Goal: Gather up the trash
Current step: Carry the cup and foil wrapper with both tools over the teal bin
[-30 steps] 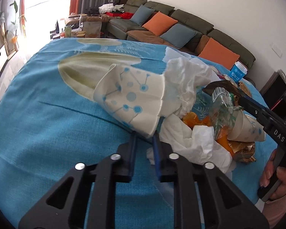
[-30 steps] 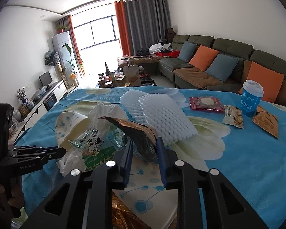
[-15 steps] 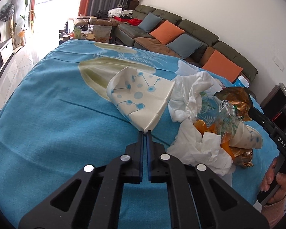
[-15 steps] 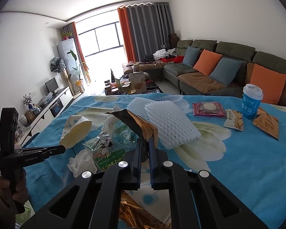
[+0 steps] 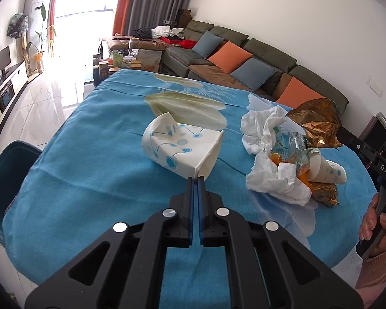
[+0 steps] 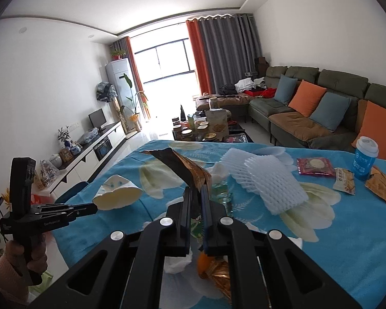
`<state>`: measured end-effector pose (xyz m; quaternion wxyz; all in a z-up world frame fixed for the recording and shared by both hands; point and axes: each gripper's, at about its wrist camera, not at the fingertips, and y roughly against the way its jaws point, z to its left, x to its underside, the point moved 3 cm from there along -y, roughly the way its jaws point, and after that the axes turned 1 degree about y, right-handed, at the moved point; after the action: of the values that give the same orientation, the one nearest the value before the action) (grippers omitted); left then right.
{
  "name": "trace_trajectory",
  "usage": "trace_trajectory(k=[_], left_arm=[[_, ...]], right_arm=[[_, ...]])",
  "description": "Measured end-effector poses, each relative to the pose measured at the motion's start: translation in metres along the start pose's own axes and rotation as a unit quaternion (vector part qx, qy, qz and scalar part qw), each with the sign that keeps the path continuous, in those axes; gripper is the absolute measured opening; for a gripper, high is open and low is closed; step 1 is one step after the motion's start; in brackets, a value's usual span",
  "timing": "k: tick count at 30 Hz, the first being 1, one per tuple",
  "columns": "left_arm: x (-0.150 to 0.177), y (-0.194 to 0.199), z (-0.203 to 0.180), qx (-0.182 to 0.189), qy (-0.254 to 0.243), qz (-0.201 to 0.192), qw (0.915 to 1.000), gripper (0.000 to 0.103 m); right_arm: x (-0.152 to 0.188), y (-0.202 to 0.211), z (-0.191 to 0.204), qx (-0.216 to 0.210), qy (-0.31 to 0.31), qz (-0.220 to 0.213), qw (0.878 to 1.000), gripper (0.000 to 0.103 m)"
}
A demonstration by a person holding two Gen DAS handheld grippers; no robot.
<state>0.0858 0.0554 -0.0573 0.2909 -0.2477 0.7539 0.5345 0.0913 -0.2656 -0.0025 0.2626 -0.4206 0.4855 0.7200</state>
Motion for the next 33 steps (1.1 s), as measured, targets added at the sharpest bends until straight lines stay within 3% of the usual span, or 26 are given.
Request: trace_trajectory(k=[6,13,20,23,24,33], left_arm=[[0.012,0.024,0.019,-0.017,0.007,-0.01,0.9998,0.003],[0.027,0.026,0.043,-0.066,0.017,0.0,0.9977,0.004],[0.028,0.022,0.056,-0.085,0.021,-0.012,0.9961,0.028],[0.026,0.018,0.06,-0.079,0.023,-0.013,0.9965,0.022],[0.025,0.016,0.06,-0.072,0.026,-0.012,0.997,0.008],[0.022,0.039,0.075,-0.068,0.047,-0.041,0.9957,0.006]], right_arm=[[0.001,-0.01,0.034,-0.037,0.026,0.008,0.999,0.006],[0.002,-0.024,0.063,-0.069,0.045,0.022,0.996,0.006],[0.009,-0.042,0.079,-0.089,0.052,0.046,0.994,0.006],[0.013,-0.052,0.083,-0.098,0.047,0.058,0.992,0.006],[0.014,-0.057,0.084,-0.1,0.047,0.061,0.992,0.006],[0.015,-0.082,0.113,-0.126,0.058,0.079,0.987,0.006]])
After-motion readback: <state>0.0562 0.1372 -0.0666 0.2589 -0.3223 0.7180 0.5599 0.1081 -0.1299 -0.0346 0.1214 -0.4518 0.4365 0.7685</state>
